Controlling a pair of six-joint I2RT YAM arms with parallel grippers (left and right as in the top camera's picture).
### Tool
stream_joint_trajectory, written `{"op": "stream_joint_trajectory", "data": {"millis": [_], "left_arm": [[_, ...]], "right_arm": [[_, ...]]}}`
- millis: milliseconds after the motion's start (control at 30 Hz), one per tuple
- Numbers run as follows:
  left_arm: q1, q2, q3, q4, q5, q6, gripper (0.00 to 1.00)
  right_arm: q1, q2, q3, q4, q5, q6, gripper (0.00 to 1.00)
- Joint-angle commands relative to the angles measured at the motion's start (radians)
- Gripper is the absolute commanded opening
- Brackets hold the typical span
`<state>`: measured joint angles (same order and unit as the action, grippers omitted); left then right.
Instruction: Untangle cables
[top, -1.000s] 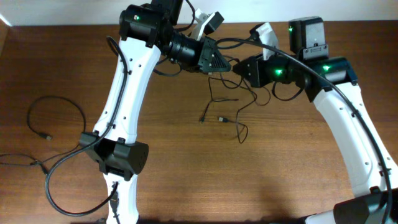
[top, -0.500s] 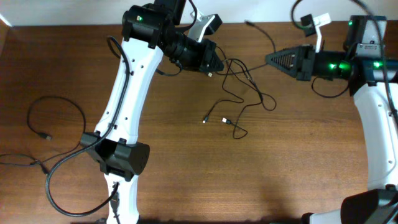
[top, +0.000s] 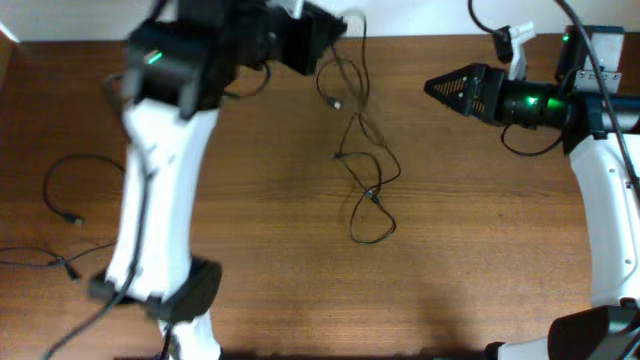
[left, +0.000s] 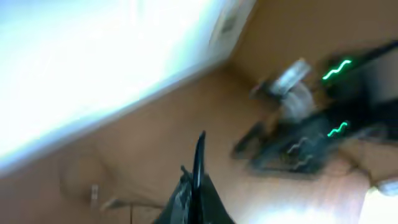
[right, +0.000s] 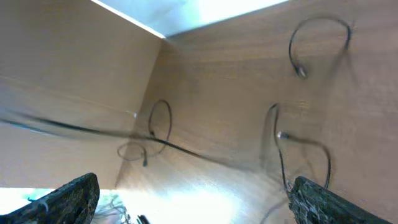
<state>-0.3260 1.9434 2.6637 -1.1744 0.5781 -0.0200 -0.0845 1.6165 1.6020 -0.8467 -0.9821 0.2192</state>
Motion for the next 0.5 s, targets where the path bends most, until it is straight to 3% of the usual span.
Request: {"op": "stream_joint_trajectory", "data": {"millis": [0,133,267,400,467], "left_arm": [[0.005,-0.153,0.038,0.139,0.062,-0.048,0.0],[0.005,-0.22,0.038,0.262,-0.02,-0.05,0.0],[0.01,-0.243,0.038,0.344,-0.279,-0.1,0.0],[0.098,-0.282,0.038,0.351,-0.429,-0.099,0.0],[0.155,-0.291,0.038,0.285,-0.472,-0.1,0.0]], "right_arm": [[0.029,-0.022,0.013,-0.022,0.062,-0.032,0.99],[0.066,-0.021,0.013,-0.031,0.098,-0.051,0.99],[0.072,-0.02,0.012,-0.064,0.174,-0.051,0.99],[0.108,0.014,0.011,-0.113,0.197,-0.053,0.99],[0.143,0.027,0.011,-0.114,0.233,-0.054,0.99]]}}
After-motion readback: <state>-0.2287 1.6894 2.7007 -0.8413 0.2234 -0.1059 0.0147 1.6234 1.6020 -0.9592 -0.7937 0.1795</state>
